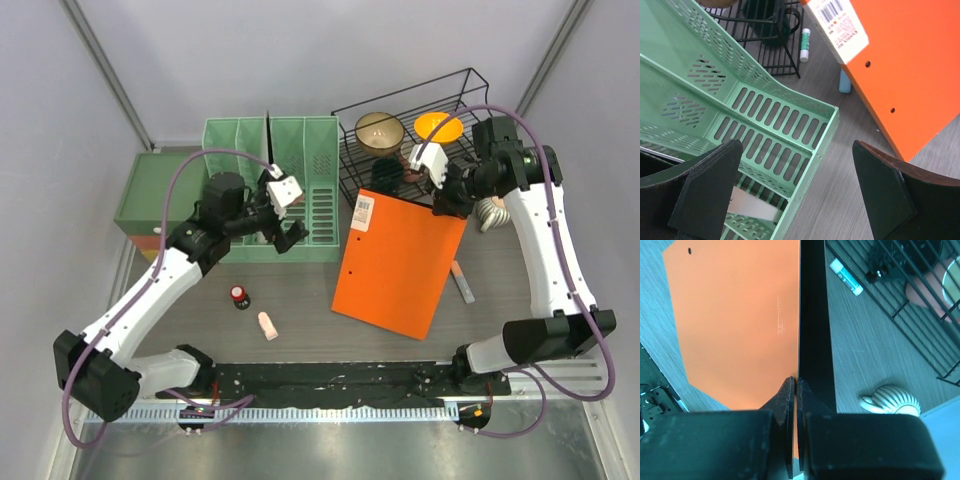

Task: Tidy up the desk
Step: Pick up the folder from the center of the board.

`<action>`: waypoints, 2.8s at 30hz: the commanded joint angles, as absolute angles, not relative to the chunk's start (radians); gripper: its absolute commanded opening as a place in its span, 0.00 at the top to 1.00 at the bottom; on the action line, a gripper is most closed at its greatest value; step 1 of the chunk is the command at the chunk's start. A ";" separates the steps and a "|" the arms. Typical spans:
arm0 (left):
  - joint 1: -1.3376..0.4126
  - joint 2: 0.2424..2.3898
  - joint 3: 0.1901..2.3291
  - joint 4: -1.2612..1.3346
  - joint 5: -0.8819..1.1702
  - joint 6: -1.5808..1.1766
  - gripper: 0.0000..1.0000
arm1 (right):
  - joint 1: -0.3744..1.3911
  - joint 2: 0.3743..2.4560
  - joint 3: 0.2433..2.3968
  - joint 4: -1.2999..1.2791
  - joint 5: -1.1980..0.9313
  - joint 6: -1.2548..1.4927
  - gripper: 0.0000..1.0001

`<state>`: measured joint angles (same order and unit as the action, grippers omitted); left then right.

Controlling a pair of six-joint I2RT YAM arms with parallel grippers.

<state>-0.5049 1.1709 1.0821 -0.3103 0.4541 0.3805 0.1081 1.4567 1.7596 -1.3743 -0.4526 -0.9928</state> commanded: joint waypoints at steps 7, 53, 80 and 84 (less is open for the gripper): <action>-0.497 1.193 1.123 -0.158 0.436 0.341 0.00 | 0.201 1.290 1.753 -1.503 -0.384 -0.922 0.99; -0.603 1.649 1.267 0.245 1.209 -0.055 0.14 | 0.290 0.994 1.557 -1.505 -0.468 -0.818 0.99; -0.676 1.692 1.178 0.396 1.272 -0.222 0.95 | 0.293 0.962 1.549 -1.502 -0.459 -0.796 0.99; -0.676 1.661 1.167 0.371 1.266 -0.213 1.00 | 0.293 0.959 1.545 -1.502 -0.456 -0.795 0.99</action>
<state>-0.6746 1.6993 1.1717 0.3614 1.2709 -0.2008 0.2863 0.9756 1.5425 -1.3640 -0.4397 -0.8112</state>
